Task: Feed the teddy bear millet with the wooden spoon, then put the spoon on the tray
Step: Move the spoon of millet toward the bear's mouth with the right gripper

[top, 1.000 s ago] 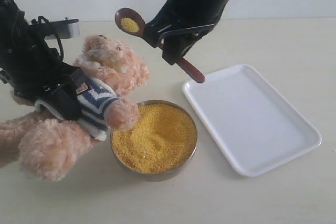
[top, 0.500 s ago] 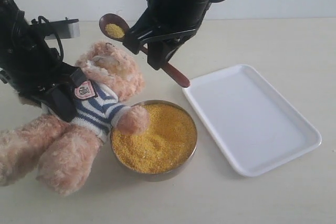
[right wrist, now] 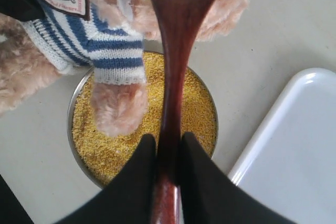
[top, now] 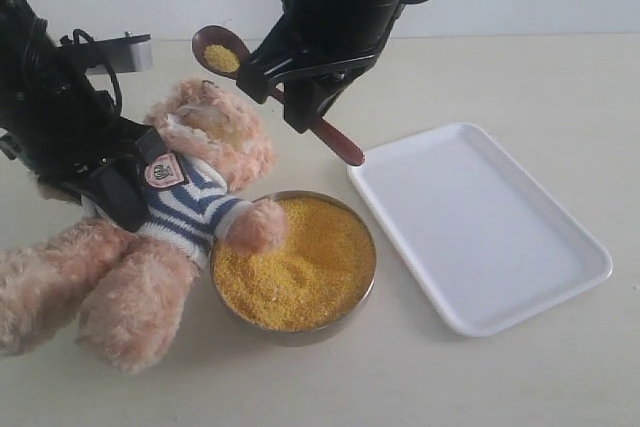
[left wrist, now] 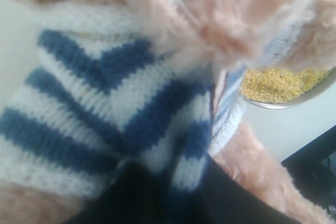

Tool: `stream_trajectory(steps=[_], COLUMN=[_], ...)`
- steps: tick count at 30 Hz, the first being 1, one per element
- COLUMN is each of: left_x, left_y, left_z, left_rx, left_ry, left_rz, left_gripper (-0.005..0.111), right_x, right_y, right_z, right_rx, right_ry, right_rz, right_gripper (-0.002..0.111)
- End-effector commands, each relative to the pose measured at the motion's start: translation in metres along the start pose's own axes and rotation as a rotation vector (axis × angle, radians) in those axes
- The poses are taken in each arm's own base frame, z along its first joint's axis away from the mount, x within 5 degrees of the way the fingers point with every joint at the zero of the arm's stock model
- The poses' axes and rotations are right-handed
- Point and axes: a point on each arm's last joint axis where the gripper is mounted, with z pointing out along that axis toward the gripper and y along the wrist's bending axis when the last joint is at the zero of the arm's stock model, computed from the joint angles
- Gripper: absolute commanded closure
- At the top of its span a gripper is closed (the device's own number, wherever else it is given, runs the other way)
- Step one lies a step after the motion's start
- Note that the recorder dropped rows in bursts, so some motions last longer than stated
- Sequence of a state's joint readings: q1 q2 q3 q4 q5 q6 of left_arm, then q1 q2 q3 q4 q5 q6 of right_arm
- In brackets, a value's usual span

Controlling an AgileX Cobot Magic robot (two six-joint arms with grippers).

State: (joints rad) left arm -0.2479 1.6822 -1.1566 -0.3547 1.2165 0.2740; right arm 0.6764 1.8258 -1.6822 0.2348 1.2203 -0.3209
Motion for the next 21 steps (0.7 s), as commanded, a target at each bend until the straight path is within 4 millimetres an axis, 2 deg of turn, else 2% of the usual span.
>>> stream_trajectory(steps=[1,7,21], left_x=[0.004,0.008,0.008], left_y=[-0.007,-0.009,-0.009], left_z=[-0.011,-0.020,-0.020], left_rx=[0.015,-0.005,-0.001], left_ry=[-0.039,-0.066,-0.066], left_rz=[0.019,0.035,0.034], left_gripper=[0.103,0.103,0.103], right_x=[-0.001,-0.001,-0.003], right_y=[0.001,0.002,0.016], right_z=[-0.003,-0.002,0.002], right_rx=[0.010,0.012,0.077], right_ry=[-0.006,-0.004,0.027], right_rz=[-0.015,-0.024,-0.078], right_gripper=[0.109,0.109,0.109])
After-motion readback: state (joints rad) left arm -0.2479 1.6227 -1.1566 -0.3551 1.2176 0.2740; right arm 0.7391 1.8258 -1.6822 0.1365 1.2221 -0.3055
